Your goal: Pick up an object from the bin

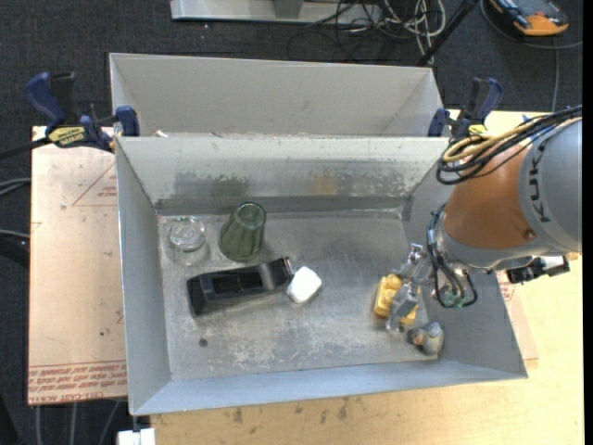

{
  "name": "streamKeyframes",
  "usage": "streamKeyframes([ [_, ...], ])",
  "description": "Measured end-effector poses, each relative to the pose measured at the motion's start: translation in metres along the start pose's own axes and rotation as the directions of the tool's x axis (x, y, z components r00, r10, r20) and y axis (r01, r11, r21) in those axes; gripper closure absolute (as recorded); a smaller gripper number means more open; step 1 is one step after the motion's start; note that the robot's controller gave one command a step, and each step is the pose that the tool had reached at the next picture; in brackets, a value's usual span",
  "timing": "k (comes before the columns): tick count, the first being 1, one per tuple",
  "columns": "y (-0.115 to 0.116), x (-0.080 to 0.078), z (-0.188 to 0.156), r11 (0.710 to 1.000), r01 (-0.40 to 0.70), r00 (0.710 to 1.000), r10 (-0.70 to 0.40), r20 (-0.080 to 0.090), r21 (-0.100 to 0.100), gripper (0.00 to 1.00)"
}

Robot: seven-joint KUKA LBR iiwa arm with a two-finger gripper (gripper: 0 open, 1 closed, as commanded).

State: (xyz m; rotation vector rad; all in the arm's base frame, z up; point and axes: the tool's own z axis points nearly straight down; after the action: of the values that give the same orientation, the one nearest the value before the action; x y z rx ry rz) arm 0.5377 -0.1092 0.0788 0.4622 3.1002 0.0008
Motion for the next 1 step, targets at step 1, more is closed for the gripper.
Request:
streamKeyframes([
  [1, 0.0001, 0.0014, -0.0125, 1.0, 0.001, 1.0, -0.001, -0.005, 0.001, 1.0],
])
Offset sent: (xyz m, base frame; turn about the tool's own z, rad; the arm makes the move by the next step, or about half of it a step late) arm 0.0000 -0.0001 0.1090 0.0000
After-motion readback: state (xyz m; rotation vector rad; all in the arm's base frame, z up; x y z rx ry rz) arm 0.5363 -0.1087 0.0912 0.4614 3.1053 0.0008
